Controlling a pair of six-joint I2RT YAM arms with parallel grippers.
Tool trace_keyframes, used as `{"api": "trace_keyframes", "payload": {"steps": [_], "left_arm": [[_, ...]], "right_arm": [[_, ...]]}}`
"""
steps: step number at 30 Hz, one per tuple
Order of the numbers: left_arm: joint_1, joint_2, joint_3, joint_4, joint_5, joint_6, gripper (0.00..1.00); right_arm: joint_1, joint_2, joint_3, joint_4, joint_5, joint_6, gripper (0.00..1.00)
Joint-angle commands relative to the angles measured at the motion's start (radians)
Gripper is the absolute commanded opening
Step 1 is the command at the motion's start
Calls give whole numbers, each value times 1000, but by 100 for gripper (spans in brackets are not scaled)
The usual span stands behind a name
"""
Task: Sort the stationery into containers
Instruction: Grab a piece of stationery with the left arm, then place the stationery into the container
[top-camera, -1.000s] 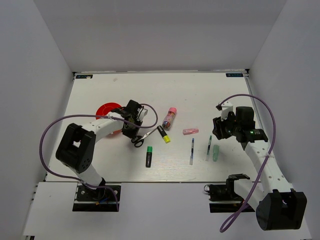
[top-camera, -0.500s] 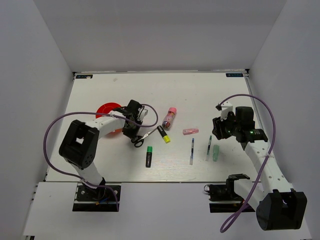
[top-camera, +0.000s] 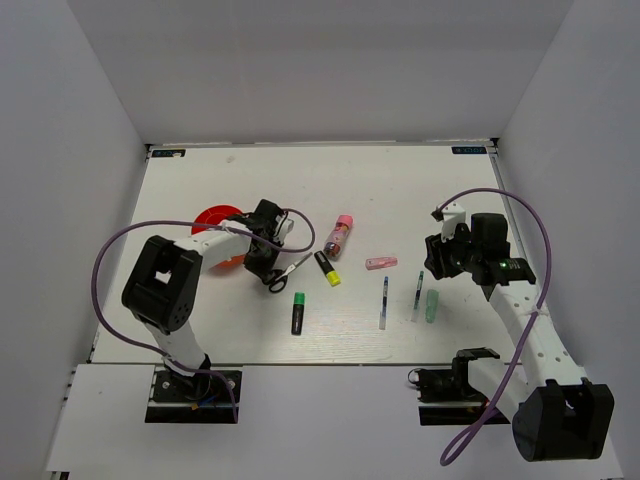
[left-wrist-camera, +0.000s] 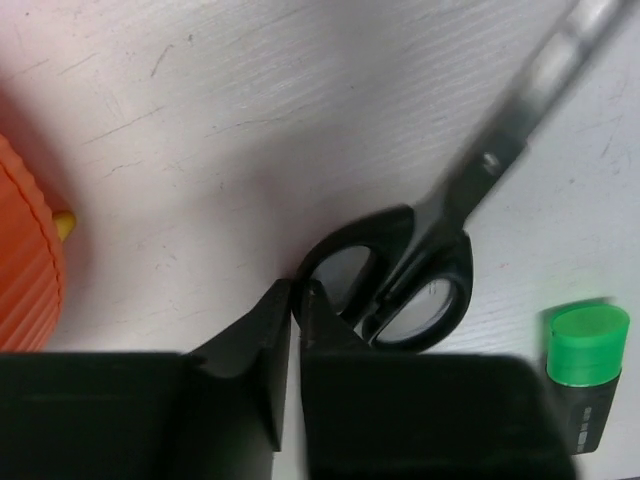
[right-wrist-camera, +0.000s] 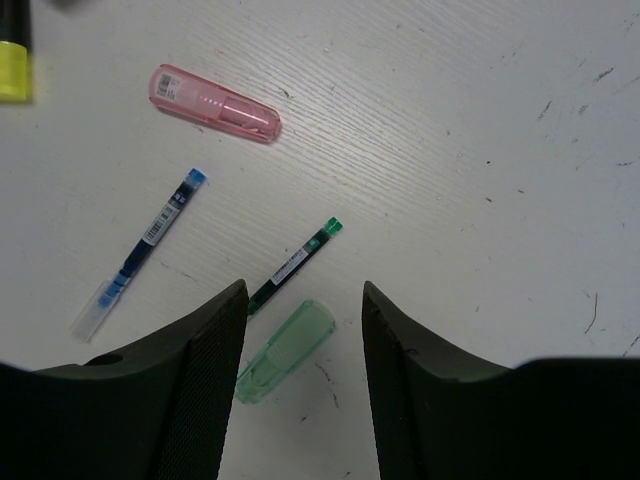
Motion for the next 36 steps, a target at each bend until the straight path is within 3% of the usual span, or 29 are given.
{"api": "trace_keyframes", "payload": {"steps": [1, 2, 5, 14, 21, 31, 36], "left_arm": [[5, 29, 3, 6, -19, 0, 14], [5, 32, 6, 0, -21, 0, 7], [4, 35, 23, -38, -27, -2, 0], [-4, -115, 92, -152, -10, -20, 0], [-57, -216, 251, -323, -85, 18, 0], [-108, -233, 471, -506, -547, 139, 0], [-111, -233, 495, -531, -767, 207, 0]], "right_arm": [[3, -27, 8, 19, -17, 2, 53], [0, -21, 7, 19, -19, 2, 53], [1, -27, 7, 19, -17, 2, 53], [0, -42, 7, 16, -31, 2, 53], [3, -57, 8, 15, -42, 3, 53], [3, -68, 8, 12, -62, 6, 54], [1, -73, 8, 4, -62, 9, 54]]}}
